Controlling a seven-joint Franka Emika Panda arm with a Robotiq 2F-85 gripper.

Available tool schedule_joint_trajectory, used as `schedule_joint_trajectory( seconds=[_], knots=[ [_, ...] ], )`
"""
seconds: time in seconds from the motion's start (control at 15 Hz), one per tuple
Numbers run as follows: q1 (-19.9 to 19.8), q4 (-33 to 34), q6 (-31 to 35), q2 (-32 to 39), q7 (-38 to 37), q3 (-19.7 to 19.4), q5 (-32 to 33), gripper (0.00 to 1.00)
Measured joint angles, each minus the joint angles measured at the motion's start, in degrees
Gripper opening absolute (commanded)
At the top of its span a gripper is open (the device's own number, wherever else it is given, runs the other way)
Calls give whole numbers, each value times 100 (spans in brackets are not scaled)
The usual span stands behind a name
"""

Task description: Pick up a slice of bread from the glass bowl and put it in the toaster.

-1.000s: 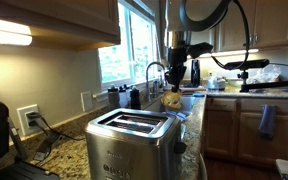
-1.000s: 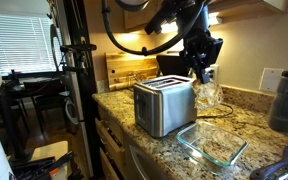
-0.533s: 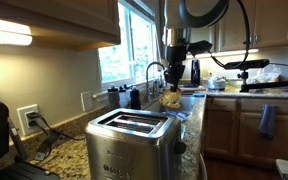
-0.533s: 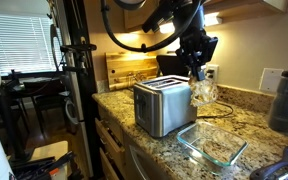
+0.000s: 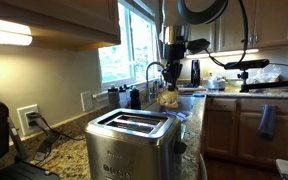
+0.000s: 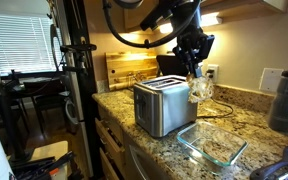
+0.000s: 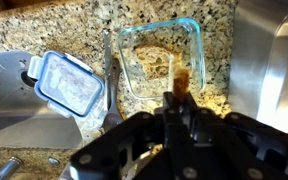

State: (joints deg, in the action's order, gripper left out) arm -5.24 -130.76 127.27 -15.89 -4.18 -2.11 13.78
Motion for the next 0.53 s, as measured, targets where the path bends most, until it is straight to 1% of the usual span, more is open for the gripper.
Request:
schedule_joint_trajectory(
  seconds=[0.53],
  knots=[
    [83, 79, -52, -26, 54, 135, 0, 6]
  ],
)
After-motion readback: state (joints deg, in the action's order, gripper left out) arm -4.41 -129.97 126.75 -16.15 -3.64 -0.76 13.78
